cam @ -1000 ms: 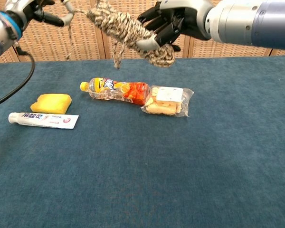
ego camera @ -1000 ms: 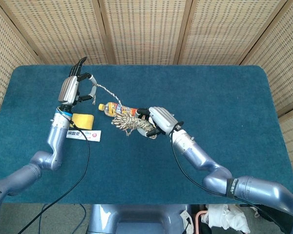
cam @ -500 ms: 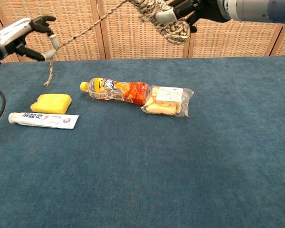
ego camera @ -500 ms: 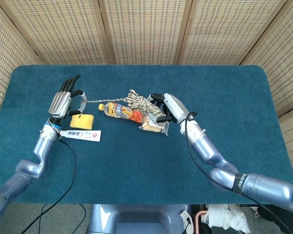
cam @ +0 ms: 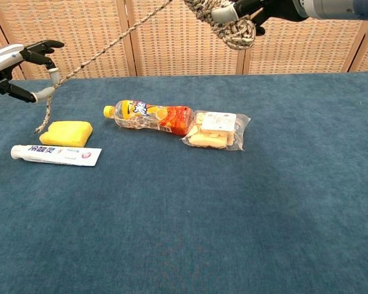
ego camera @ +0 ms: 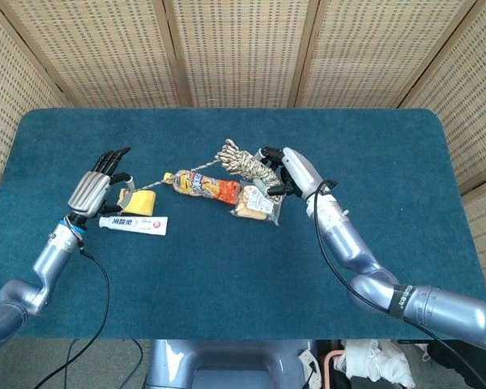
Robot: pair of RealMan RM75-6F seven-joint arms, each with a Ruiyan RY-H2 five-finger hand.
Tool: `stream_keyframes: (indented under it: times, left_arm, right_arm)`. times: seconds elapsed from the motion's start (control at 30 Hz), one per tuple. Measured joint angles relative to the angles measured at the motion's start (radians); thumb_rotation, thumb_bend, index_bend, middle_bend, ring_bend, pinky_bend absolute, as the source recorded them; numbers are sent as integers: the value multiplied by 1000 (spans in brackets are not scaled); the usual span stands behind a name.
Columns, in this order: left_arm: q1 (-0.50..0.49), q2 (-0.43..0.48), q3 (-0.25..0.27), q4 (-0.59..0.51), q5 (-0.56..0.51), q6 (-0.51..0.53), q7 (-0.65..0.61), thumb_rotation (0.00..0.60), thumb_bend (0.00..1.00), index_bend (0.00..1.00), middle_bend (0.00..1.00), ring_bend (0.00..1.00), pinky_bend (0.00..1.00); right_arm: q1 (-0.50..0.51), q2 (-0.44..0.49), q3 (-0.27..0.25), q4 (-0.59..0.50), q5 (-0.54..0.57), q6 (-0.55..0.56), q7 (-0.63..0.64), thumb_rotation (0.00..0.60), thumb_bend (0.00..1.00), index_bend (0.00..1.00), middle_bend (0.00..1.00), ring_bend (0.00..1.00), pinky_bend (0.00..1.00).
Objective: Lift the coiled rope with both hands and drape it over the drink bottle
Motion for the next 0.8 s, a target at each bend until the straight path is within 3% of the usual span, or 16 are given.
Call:
stream_keyframes:
  times: [0.4,0.47,0.53,0.6,0.8]
  left_arm:
    - [11,11,1,-8,6,3,2,600,559,835,0,0,0]
    - [10,13,-2,-11,5,3,2,600,433,687,0,0,0]
    - [10,18,-2,-17,5,-2,7,600,111,248,0,0,0]
    - [11,26,-2,-28,4,-5,14,600,0,20,0,0,0]
    - [31,75,-17,-108,-16,11,103,600,0,0,0,0,0]
  right_arm:
    - [3,6,-6,-16,11,15,-18,600,832,680,751,599,814]
    - [2,7,-8,-21,3,14,-19,600,832,680,751,599,814]
    - [0,9,-10,-25,-7,12,-16,600,832,680,751,598,814]
    - [-2,10,-12,-27,-17,11,-13,600,832,680,751,598,813]
    - [-7,15,-22,-30,-54,6,-10,600,832,680,751,598,813]
